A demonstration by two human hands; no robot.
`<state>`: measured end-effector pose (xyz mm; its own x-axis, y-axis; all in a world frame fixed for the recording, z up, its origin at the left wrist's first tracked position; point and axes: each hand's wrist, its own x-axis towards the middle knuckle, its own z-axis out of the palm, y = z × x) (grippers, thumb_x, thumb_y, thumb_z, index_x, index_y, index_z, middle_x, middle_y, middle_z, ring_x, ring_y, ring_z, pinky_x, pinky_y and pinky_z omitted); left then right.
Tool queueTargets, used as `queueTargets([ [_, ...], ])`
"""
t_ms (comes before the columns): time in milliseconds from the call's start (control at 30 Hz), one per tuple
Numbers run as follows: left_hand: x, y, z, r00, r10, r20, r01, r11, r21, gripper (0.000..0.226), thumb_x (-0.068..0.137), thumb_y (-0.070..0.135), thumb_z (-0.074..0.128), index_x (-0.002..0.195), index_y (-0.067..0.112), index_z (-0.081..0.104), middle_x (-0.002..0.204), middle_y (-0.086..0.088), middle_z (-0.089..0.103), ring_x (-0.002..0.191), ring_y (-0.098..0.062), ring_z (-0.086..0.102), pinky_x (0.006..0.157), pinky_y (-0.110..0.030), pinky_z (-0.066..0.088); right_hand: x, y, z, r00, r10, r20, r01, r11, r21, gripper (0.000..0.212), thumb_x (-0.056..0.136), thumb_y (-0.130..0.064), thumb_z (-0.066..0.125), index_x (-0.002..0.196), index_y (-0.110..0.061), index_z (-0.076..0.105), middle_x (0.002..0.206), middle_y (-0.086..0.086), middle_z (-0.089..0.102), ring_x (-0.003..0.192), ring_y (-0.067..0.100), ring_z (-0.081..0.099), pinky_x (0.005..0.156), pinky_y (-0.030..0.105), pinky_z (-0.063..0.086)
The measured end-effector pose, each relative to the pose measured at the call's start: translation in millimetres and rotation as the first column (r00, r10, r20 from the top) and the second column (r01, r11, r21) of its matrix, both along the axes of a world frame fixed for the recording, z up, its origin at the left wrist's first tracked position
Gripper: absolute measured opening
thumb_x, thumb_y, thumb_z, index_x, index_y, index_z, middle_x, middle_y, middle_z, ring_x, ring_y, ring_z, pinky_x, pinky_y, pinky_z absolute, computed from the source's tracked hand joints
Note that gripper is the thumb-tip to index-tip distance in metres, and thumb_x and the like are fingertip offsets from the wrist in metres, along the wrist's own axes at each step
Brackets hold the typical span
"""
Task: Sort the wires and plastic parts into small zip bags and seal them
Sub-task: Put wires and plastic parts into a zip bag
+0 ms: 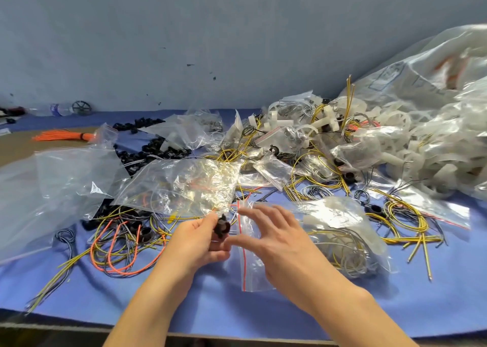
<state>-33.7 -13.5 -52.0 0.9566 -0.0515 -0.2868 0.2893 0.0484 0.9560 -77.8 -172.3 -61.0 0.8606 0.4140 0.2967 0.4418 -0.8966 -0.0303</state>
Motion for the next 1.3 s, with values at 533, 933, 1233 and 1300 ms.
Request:
queueTargets([
  [533,-11.2,-26.7,1.3,0.955,-0.275,0.115,0.287,0.951,-0.114,0.027,0.097,0.028,0.055,0.083,0.01,0.069,0.076,-0.005,0.068,0.065,-0.015,0.063,0.062,-0.022,0.055,-8.2,-7.3,13.9,0.945,-0.162,0.283,0.047,0.926,0.374,0.012,0.08,-0.015,0.051,0.085,-0.023,0.058,0.123,-0.001,0.059,0.104,0.023,0.055,0.085,0.037,0.045],
  [933,-1.7,-42.4,7.1,0.933,-0.305,0.192,0.328,0.939,-0.102,0.019,0.094,-0.001,0.051,0.099,0.004,0.068,0.074,-0.003,0.068,0.062,-0.009,0.064,0.056,-0.017,0.05,-6.7,-8.4,18.0,0.946,-0.112,0.306,-0.003,0.937,0.35,0.026,0.083,-0.016,0.046,0.1,-0.022,0.064,0.124,-0.004,0.057,0.102,0.02,0.054,0.087,0.036,0.044],
  [1233,27.4,-18.1,3.8,0.941,0.208,0.265,-0.184,0.976,-0.113,0.025,0.095,0.0,0.04,0.091,0.013,0.061,0.073,-0.004,0.062,0.047,-0.01,0.056,0.042,-0.019,0.046,15.2,-51.3,37.1,0.966,-0.247,0.081,0.207,0.92,0.333,0.028,0.097,-0.023,0.048,0.119,-0.032,0.062,0.113,-0.009,0.064,0.103,0.02,0.059,0.091,0.04,0.042],
  [1300,31.0,-23.8,3.3,0.938,0.172,0.301,-0.147,0.984,-0.102,0.024,0.096,0.001,0.042,0.093,0.013,0.063,0.074,-0.002,0.066,0.052,-0.009,0.06,0.046,-0.019,0.05,23.9,-69.3,40.5,0.953,-0.303,0.003,0.289,0.911,0.294,0.026,0.099,-0.028,0.045,0.117,-0.033,0.062,0.114,-0.011,0.065,0.105,0.018,0.059,0.093,0.039,0.042],
])
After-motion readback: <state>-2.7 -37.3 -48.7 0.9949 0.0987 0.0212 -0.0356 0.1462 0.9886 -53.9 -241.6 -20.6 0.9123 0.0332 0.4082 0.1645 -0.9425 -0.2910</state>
